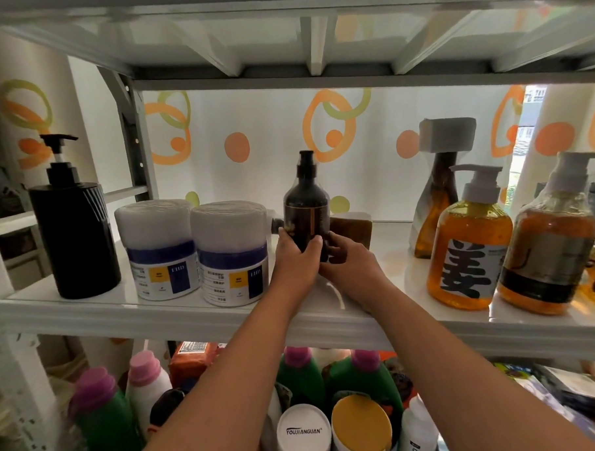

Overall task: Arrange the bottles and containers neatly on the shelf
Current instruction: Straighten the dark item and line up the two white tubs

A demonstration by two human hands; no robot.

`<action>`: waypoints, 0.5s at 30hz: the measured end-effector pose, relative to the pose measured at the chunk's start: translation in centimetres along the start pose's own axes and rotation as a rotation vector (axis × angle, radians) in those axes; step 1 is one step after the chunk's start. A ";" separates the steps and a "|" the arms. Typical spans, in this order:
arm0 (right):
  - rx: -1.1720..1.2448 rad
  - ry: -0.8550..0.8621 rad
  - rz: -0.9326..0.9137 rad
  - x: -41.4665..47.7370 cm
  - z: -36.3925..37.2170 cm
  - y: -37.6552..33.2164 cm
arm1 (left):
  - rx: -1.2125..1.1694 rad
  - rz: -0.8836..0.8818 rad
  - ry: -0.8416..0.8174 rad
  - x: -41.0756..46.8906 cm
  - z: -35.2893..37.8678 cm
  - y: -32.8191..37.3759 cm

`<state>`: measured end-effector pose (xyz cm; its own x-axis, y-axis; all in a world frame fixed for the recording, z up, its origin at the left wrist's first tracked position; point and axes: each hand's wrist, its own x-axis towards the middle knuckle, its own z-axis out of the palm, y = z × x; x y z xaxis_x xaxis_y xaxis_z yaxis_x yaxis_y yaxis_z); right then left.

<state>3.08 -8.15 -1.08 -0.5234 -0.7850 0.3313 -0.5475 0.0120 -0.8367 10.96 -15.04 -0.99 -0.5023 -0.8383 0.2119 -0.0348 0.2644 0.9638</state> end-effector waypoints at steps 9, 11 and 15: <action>-0.171 -0.074 -0.047 0.4 0.8 -0.4 | 0.344 0.089 0.151 -1.2 0.2 0.7; -0.126 0.023 -0.058 0.6 0.8 -0.2 | 0.382 0.143 0.159 -1.2 0.2 0.6; -0.139 0.055 -0.077 0.4 0.7 -0.4 | 0.384 0.179 0.144 -1.1 0.2 0.5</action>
<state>3.50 -8.91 -0.92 -0.5094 -0.7521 0.4181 -0.6701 0.0419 -0.7411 11.33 -13.85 -0.74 -0.4049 -0.8138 0.4169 -0.2905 0.5468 0.7852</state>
